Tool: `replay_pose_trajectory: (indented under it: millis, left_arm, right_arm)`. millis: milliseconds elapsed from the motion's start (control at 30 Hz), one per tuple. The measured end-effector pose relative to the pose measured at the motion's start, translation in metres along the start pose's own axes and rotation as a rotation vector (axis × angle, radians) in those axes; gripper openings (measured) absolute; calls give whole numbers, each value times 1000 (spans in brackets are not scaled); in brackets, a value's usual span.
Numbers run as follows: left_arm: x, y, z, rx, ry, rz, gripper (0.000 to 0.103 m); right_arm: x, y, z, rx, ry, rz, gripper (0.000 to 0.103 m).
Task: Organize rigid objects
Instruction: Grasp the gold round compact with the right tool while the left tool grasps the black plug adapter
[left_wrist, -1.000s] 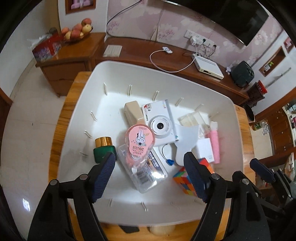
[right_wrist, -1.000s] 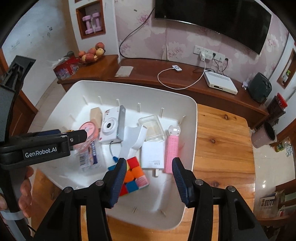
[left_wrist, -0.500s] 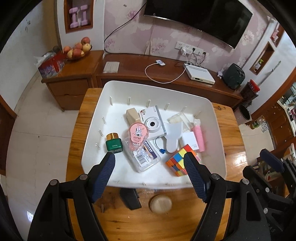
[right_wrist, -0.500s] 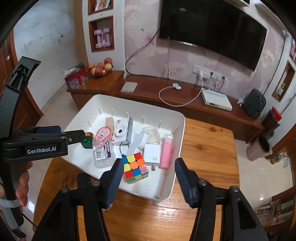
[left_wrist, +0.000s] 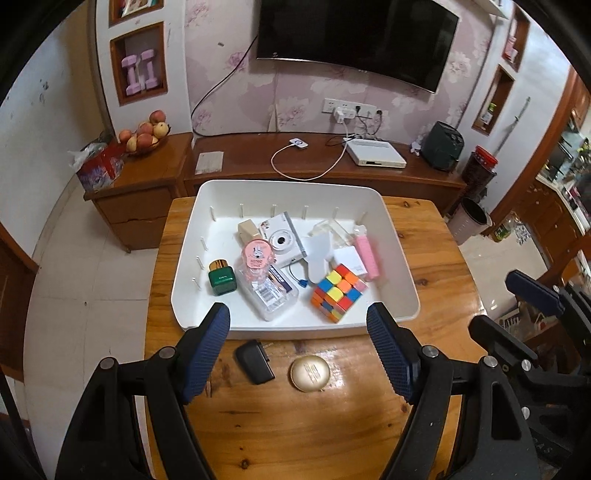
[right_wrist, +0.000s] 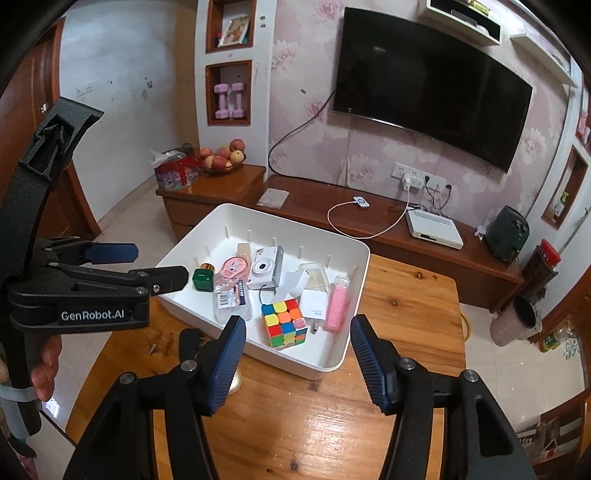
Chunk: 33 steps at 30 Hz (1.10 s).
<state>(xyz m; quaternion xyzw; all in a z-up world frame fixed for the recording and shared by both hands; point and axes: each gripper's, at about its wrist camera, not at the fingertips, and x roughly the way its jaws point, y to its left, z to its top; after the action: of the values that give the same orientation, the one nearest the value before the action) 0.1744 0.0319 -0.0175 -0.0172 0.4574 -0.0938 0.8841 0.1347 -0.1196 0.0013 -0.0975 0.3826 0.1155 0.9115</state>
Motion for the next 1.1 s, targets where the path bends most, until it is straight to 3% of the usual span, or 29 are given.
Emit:
replay_pose_trajectory:
  millis: [567, 800, 1100]
  left_arm:
    - [-16, -18, -40, 87, -74, 24, 79]
    - [-2, -4, -60, 49, -55, 11, 79]
    - [35, 31, -80, -79, 18, -7, 79]
  right_arm:
    - [-5, 12, -37, -35, 4, 37, 60]
    - [8, 17, -59, -36, 43, 57, 60]
    - [45, 24, -85, -10, 134, 91, 60]
